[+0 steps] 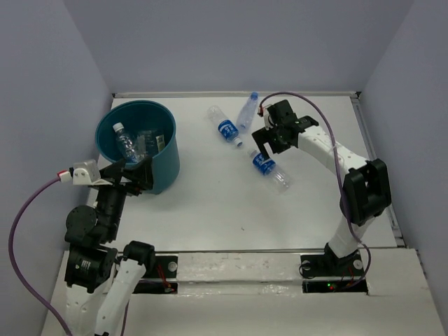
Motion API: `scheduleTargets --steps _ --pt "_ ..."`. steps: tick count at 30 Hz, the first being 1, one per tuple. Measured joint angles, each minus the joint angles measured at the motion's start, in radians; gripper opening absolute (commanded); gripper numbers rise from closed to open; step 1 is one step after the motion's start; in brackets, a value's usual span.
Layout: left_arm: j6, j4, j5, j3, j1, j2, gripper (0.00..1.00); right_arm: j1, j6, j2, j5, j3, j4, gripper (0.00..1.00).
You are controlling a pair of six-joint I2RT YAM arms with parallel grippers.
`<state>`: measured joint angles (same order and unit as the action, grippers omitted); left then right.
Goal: Put the plastic bottles in the bin
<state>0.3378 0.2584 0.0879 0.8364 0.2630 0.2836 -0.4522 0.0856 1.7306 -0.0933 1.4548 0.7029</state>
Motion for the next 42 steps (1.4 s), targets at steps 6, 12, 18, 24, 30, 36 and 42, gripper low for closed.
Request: scheduleTargets --steps 6,12,18,24,30,36,42 --pt "0.000 0.000 -0.001 -0.025 0.000 -0.009 0.99 -0.007 0.026 0.168 0.053 0.058 0.042 1.00" --pt "-0.007 0.000 -0.001 -0.025 0.005 -0.030 0.99 -0.007 0.031 0.299 0.135 0.062 0.063 0.66" --pt "-0.016 0.000 0.000 -0.024 0.006 -0.032 0.99 -0.010 0.010 0.247 0.153 0.090 0.072 0.49" --pt "-0.016 -0.013 -0.002 -0.024 0.011 -0.032 0.99 -0.082 -0.043 -0.054 0.232 0.122 0.029 0.49" --pt "0.013 -0.068 -0.040 0.010 0.011 0.000 0.99 -0.270 -0.204 -0.144 0.449 0.409 -0.304 0.51" --pt "0.024 -0.077 -0.033 0.110 0.011 0.007 0.99 -0.407 -0.343 0.100 0.553 0.760 -0.661 0.51" --pt "0.019 -0.053 0.056 0.288 0.023 -0.016 0.99 -0.492 -0.455 0.459 0.543 1.027 -0.836 0.60"
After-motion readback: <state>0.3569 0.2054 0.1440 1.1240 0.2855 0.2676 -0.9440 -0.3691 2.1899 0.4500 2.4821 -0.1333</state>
